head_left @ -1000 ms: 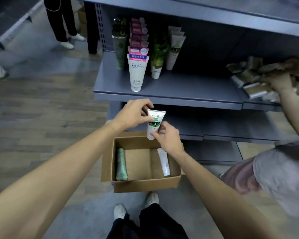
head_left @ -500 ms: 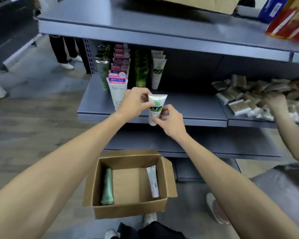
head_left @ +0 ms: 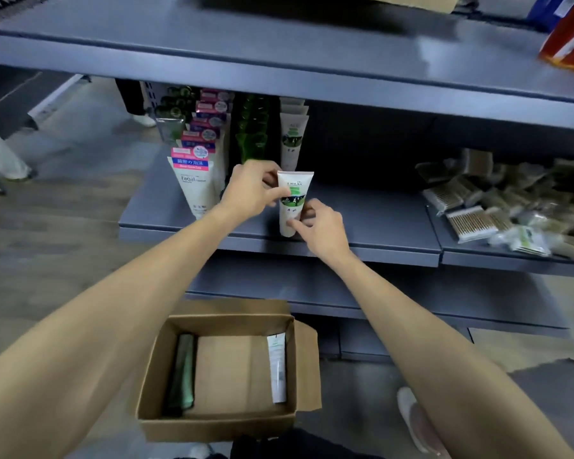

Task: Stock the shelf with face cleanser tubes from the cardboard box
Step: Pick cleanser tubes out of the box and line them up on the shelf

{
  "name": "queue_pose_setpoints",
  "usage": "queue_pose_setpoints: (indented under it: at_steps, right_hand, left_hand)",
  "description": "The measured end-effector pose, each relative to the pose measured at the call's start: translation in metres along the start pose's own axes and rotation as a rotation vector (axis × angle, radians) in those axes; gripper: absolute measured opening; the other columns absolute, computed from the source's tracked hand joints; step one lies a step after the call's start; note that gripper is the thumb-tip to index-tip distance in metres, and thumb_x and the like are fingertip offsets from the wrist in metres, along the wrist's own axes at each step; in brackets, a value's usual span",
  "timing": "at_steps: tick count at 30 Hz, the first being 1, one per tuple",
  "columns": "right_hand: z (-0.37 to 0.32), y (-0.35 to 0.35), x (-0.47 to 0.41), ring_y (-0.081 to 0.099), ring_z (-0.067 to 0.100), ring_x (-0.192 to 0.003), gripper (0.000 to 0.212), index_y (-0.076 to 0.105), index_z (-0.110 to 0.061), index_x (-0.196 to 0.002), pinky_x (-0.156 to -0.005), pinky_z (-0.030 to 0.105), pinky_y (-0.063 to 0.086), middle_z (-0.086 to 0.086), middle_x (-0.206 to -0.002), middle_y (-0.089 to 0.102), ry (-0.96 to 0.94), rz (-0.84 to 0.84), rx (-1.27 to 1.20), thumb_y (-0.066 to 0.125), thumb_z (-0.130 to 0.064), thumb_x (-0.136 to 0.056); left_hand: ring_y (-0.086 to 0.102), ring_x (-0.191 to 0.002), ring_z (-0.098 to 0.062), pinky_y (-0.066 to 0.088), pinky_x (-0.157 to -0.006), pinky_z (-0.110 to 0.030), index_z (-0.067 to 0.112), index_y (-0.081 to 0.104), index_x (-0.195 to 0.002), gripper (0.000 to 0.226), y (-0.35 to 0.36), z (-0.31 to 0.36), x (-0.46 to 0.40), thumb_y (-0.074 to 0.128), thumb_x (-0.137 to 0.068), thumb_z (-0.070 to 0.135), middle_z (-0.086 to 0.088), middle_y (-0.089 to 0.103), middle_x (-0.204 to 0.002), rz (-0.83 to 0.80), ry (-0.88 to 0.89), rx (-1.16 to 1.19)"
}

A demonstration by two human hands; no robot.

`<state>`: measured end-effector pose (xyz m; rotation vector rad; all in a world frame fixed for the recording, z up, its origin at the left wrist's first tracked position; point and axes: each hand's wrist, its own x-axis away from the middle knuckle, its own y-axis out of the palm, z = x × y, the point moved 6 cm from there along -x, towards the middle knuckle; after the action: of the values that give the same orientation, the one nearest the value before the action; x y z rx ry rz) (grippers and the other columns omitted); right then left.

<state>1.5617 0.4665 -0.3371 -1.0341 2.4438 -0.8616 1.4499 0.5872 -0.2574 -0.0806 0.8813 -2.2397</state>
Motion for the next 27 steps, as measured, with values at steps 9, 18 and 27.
queue_pose_setpoints:
  at_steps: [9, 18, 27]
  right_hand:
    - [0.001, 0.004, -0.043, 0.066, 0.021, -0.073, 0.026, 0.055, -0.015, -0.092, -0.070, 0.040, 0.056, 0.000, -0.080, 0.068, -0.041, 0.006, 0.069, 0.073, -0.031, -0.081]
    - [0.000, 0.004, -0.081, 0.065, 0.025, -0.083, 0.028, 0.057, -0.014, -0.096, -0.063, 0.033, 0.047, 0.004, -0.091, 0.069, -0.011, -0.018, 0.099, 0.071, -0.035, -0.085]
    - [-0.005, 0.006, -0.112, 0.064, 0.029, -0.098, 0.032, 0.059, -0.010, -0.110, -0.066, 0.027, 0.037, 0.008, -0.107, 0.069, -0.025, -0.024, 0.140, 0.068, -0.032, -0.089]
  left_hand:
    - [0.064, -0.066, 0.000, 0.058, -0.058, -0.021, 0.007, 0.070, -0.099, 0.021, 0.011, -0.016, -0.040, 0.077, -0.081, 0.014, -0.002, 0.068, -0.081, 0.065, -0.061, 0.039]
    - [0.068, -0.076, -0.012, 0.053, -0.068, -0.024, 0.011, 0.067, -0.081, 0.016, 0.024, -0.022, -0.056, 0.068, -0.087, 0.025, 0.006, 0.071, -0.076, 0.309, -0.076, -0.089]
    - [0.068, -0.085, -0.018, 0.054, -0.071, -0.032, 0.005, 0.065, -0.099, 0.014, 0.026, -0.020, -0.083, 0.059, -0.092, 0.015, -0.005, 0.073, -0.096, 0.357, -0.069, -0.156]
